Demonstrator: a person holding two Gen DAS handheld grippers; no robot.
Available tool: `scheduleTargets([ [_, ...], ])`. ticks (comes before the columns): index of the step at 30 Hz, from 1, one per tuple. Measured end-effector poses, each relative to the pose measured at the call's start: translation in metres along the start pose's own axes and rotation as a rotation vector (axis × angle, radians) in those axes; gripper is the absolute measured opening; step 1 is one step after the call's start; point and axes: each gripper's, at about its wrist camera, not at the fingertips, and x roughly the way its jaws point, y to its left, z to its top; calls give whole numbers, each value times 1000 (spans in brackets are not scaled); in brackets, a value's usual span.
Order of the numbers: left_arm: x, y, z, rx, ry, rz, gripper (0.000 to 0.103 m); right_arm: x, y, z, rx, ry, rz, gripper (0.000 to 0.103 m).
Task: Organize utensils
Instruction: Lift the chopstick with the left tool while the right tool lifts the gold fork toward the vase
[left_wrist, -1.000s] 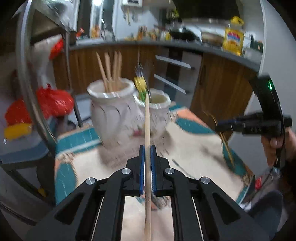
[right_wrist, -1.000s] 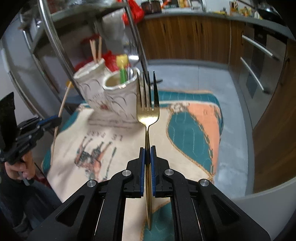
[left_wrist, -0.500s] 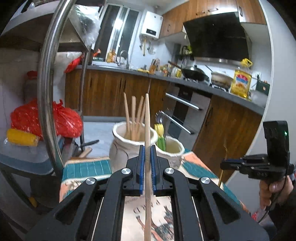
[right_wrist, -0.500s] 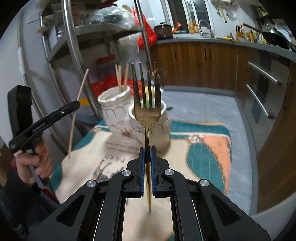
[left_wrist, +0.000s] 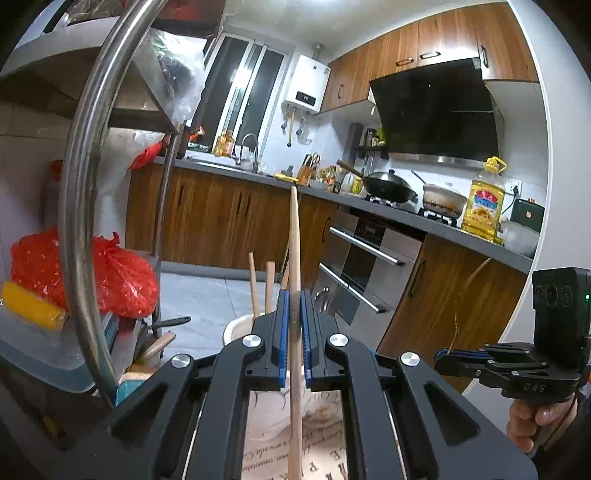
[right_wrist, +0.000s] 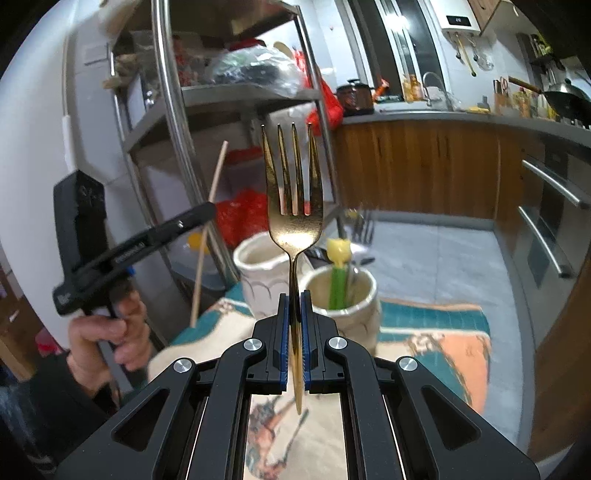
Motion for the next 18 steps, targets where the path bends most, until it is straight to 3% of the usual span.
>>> scheduleTargets([
  [12, 12, 9, 29, -60, -138, 18, 6, -1, -10, 30, 39, -120, 76, 7],
  [18, 19, 15, 32, -106, -206, 48, 6, -3, -13, 43, 72, -216, 47, 7],
])
